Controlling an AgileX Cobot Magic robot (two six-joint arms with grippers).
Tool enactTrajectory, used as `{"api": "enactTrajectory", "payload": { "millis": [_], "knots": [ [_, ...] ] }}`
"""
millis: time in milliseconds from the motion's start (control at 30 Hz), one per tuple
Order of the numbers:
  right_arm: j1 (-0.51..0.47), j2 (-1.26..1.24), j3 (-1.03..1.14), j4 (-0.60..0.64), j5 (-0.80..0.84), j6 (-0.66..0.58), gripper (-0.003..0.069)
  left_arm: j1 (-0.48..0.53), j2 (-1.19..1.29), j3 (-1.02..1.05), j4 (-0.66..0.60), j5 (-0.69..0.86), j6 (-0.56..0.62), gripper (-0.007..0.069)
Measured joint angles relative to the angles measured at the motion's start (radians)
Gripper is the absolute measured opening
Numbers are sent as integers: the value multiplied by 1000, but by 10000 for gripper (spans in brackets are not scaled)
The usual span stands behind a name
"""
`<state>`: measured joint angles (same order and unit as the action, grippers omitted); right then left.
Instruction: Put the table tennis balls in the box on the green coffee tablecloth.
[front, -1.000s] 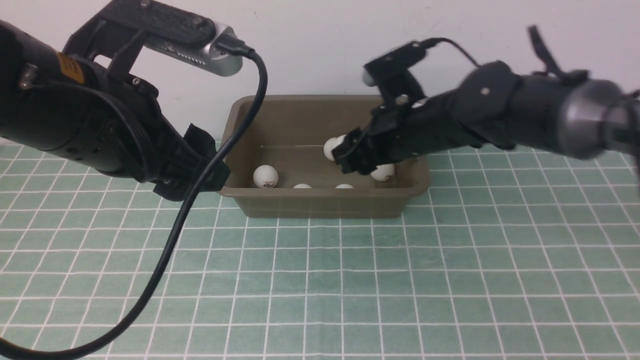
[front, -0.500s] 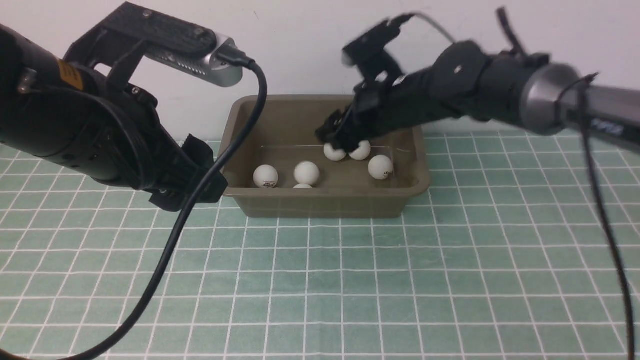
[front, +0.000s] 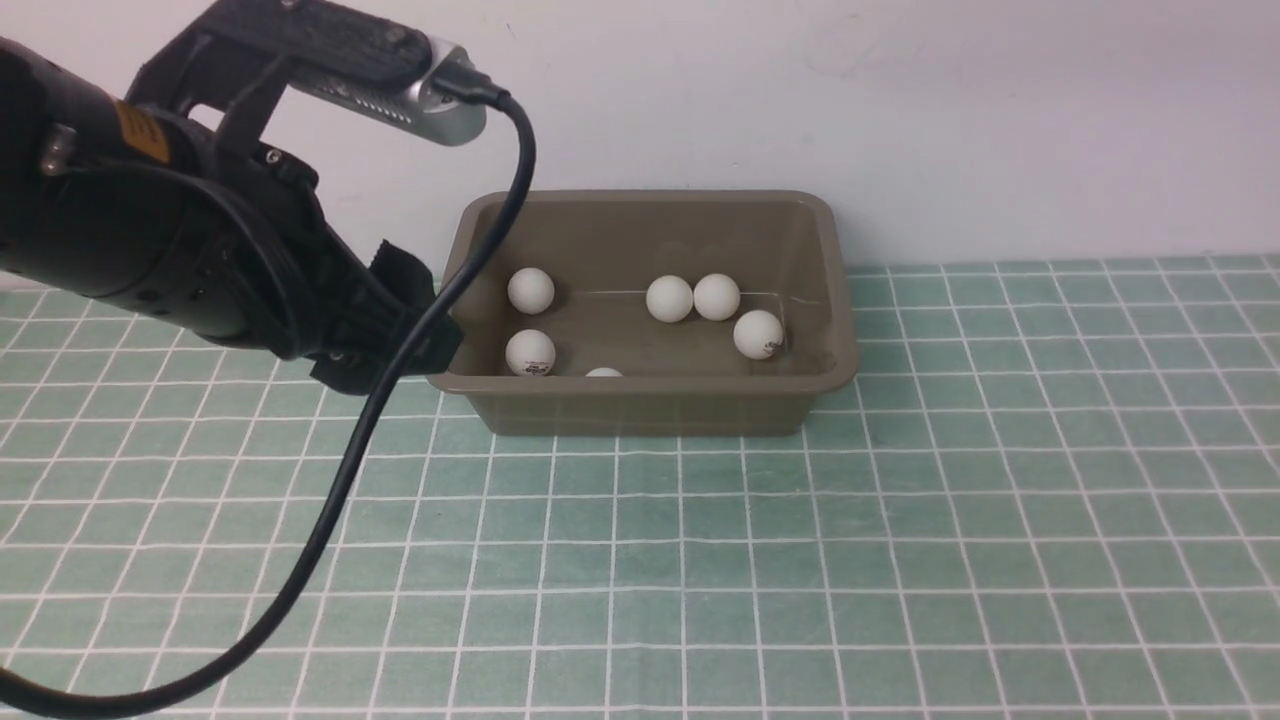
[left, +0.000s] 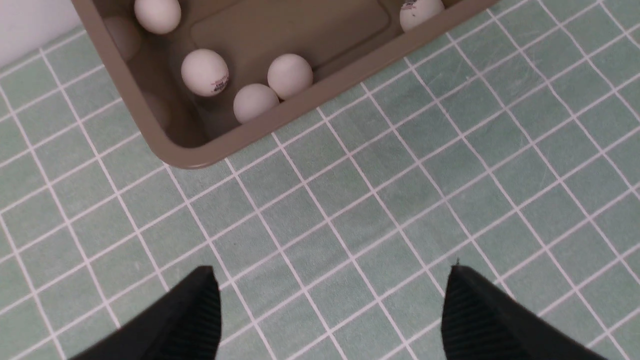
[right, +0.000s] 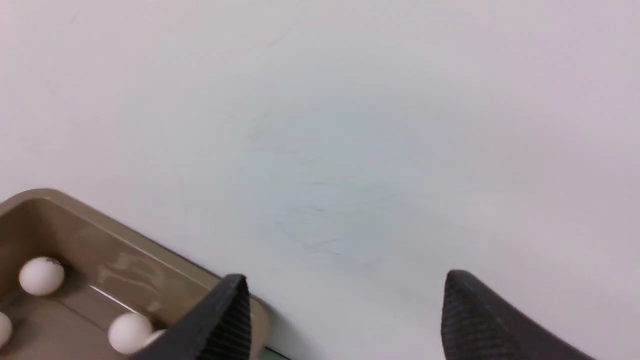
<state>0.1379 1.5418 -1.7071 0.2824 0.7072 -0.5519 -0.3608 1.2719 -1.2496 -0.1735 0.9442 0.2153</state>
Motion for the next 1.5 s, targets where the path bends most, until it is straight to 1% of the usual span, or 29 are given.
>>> {"api": "enactTrajectory", "payload": {
  "millis": [167, 233, 333, 433, 467, 533, 633, 733, 933, 1167, 1300, 1500],
  "knots": [
    [-1, -191, 48, -83, 124, 116, 463, 0, 0, 0, 0, -10, 0, 532],
    [-1, -296, 140, -103, 140, 155, 463, 0, 0, 0, 0, -11, 0, 532],
    [-1, -439, 321, -103, 127, 165, 463, 0, 0, 0, 0, -17, 1, 532],
    [-1, -582, 573, -103, 46, 162, 463, 0, 0, 0, 0, -26, 1, 532],
    [-1, -609, 626, -103, 12, 162, 463, 0, 0, 0, 0, -27, 1, 532],
    [-1, -726, 854, -97, -98, 162, 463, 0, 0, 0, 0, -28, 1, 532],
    [-1, -854, 1074, -76, -213, 163, 463, 0, 0, 0, 0, -28, 2, 532],
    [-1, -948, 1204, -57, -281, 163, 463, 0, 0, 0, 0, -28, 2, 532],
    [-1, -1032, 1319, -51, -298, 165, 462, 0, 0, 0, 0, -29, 2, 532],
    [-1, -1106, 1347, -47, -275, 165, 444, 0, 0, 0, 0, -29, 3, 532],
    [-1, -1140, 1347, -52, -210, 165, 417, 0, 0, 0, 0, -29, 4, 532],
    [-1, -1163, 1347, -82, -139, 165, 357, 0, 0, 0, 0, -29, 4, 532]
  ]
}}
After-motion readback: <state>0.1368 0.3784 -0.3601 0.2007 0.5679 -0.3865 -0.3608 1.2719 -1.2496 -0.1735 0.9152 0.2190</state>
